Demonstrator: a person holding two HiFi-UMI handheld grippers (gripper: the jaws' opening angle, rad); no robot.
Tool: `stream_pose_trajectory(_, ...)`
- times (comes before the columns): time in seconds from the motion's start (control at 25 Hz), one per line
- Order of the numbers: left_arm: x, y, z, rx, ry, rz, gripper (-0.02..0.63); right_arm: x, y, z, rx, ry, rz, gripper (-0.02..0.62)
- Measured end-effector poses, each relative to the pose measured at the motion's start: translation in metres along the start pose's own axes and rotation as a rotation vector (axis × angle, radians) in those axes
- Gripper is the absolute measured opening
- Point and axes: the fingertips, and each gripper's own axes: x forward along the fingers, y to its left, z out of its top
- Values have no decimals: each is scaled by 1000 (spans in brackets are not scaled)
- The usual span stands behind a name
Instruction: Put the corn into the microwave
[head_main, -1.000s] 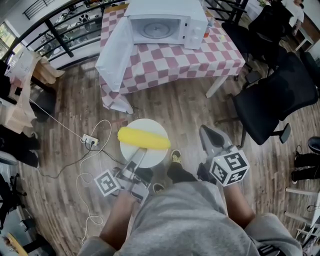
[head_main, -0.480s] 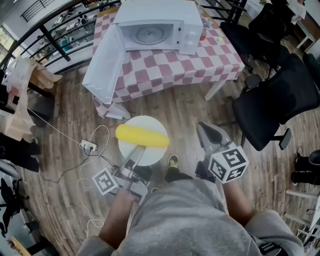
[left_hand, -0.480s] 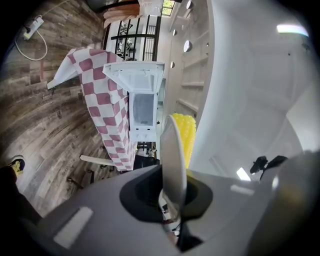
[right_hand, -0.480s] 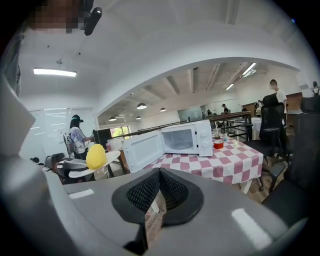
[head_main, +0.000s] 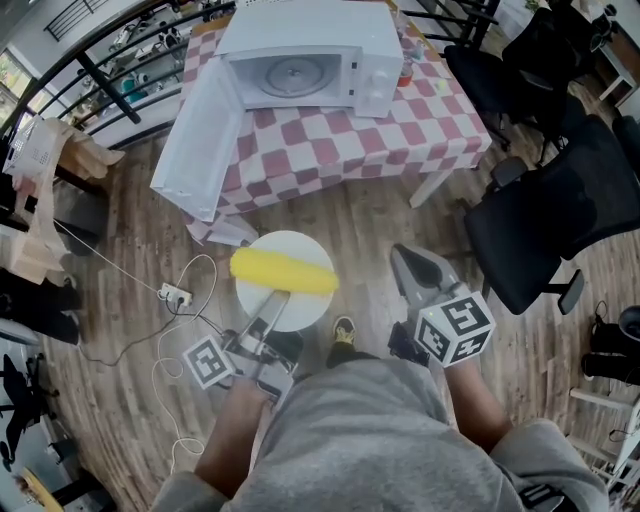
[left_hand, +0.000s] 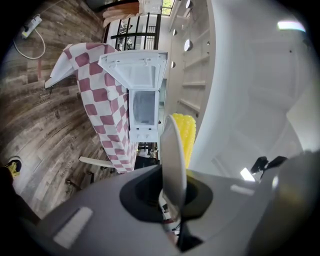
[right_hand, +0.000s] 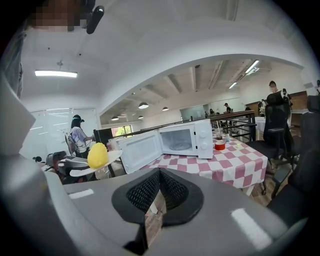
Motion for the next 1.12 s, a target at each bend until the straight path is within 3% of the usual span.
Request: stream_pose_trajectory(1.12,43,0,-6,16,-8,12,14,12,-40,6,5,-18,29,-2)
